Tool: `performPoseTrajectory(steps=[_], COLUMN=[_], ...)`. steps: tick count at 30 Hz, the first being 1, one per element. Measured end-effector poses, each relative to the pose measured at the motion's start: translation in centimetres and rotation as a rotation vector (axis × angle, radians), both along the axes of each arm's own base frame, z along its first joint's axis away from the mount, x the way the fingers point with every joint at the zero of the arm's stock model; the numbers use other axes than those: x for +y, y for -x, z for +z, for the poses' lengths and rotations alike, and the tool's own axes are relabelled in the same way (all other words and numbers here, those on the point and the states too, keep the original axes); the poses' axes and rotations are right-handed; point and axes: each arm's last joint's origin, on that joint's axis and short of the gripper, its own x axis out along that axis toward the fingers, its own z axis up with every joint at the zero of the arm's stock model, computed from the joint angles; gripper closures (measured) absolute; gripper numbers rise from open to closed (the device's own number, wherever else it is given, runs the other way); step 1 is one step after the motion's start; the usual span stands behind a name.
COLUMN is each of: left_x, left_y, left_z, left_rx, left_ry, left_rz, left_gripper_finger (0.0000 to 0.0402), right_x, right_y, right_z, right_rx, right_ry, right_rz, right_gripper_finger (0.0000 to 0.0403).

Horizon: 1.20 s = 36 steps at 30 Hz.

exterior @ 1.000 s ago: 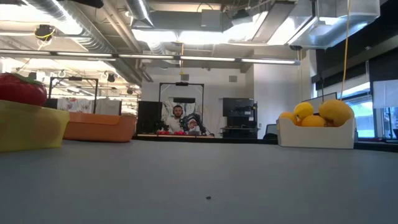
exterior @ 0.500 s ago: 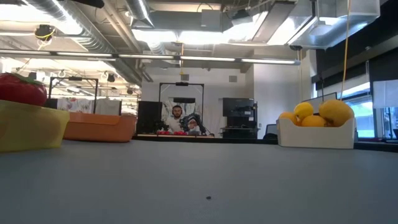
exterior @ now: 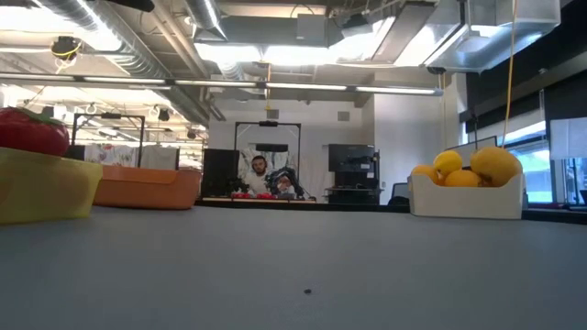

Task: Sort produce into baskets
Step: Put the red mushroom into the orange bin

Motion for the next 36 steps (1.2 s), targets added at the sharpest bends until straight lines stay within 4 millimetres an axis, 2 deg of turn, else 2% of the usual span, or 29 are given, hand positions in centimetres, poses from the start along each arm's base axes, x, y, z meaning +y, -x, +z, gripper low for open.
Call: performPoseTrajectory(steps=[7,10,15,20,27,36], left_x=[0.0,0.0,0.0,-0.3,-1.9,-3.3], left_y=[0.0,0.0,0.0,-0.5,-3.6,-10.1], left_z=[0.0,0.0,0.0,-0.4,-2.3,-7.2], left_rx=[0.000,0.000,-0.001,0.016,0.069,0.133], left_ry=[0.000,0.000,0.003,-0.011,-0.113,-0.343], left_rz=[0.000,0.000,0.002,0.000,-0.070,-0.125], left_gripper_finger=[0.0013,0.0013,0.0013,0.0028,0.0063,0.0078], right_x=[0.0,0.3,0.1,-1.8,-5.7,-10.7], right_y=[-0.1,-0.3,-1.3,-3.6,-7.5,-12.7], right_z=[0.1,0.5,2.4,4.4,6.4,6.9], right_rx=[-0.034,-0.081,-0.203,-0.406,-0.649,-0.800], right_ry=[-0.010,-0.025,-0.028,0.016,0.161,0.358], right_rz=[0.058,0.095,0.143,0.161,0.245,0.346], right_gripper_finger=[0.0359,0.0391,0.0393,0.0397,0.0399,0.0398])
